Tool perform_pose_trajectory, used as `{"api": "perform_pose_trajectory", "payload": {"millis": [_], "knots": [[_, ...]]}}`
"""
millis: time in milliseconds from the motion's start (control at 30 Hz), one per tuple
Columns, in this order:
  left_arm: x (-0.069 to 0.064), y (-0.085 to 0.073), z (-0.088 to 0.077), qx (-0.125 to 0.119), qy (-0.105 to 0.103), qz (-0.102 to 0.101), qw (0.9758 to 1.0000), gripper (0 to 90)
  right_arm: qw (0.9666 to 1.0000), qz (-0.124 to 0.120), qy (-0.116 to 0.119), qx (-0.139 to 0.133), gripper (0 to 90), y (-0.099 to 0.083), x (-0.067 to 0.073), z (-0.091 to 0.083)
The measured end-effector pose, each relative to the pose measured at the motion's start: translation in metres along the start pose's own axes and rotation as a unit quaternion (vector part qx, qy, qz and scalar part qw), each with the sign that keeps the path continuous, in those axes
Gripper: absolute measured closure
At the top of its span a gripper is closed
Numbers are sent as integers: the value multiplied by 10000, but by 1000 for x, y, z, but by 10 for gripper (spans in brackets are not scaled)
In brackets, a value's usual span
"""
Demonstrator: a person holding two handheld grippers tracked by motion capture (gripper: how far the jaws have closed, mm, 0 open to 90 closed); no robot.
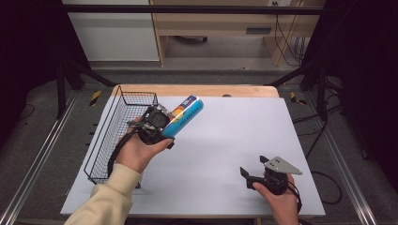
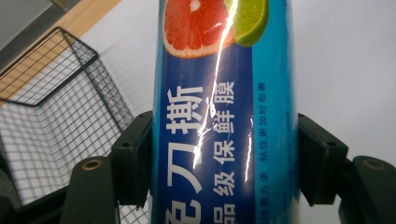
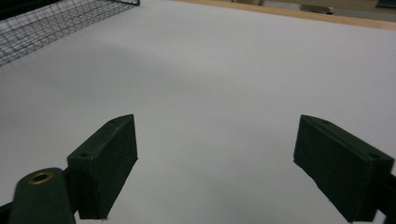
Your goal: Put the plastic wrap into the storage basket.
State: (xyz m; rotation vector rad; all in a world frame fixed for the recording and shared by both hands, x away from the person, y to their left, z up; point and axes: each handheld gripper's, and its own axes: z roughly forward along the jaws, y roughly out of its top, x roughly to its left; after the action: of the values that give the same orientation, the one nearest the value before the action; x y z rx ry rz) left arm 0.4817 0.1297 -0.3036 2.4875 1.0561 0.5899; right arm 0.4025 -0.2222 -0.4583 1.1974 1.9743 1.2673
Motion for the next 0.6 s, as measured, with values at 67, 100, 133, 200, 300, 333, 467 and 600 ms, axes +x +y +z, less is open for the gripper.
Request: {"api": "perform_pose_trajectory", "payload": {"millis": [67, 100, 133, 200, 300, 333, 467, 600], "knots": [[0, -3, -4, 36, 54, -69, 10000, 321, 10000, 38, -4, 82, 124, -1, 2, 1], [1, -5, -6, 54, 83, -84, 9999, 320, 10000, 17, -18, 78, 123, 0, 2, 0], [1, -7, -8, 64, 132, -78, 9999, 320, 10000, -29, -58, 65, 118, 0, 3, -1], [2, -11, -10, 99, 172, -122, 9997, 321, 9999, 0, -152, 56, 103, 1, 3, -1], [4, -16, -11, 152, 244, -206, 9994, 321, 9996, 34, -266, 6, 101, 2, 3, -4], [4, -18, -10, 125, 265, -260, 9992, 321, 9996, 12, -291, -18, 101, 2, 3, -4], [8, -26, -9, 206, 334, -341, 9986, 321, 9995, -70, -302, -17, 97, 3, 7, -4], [13, -32, -11, 275, 423, -434, 9978, 321, 9992, -96, -378, 58, 91, 4, 9, -1]]}}
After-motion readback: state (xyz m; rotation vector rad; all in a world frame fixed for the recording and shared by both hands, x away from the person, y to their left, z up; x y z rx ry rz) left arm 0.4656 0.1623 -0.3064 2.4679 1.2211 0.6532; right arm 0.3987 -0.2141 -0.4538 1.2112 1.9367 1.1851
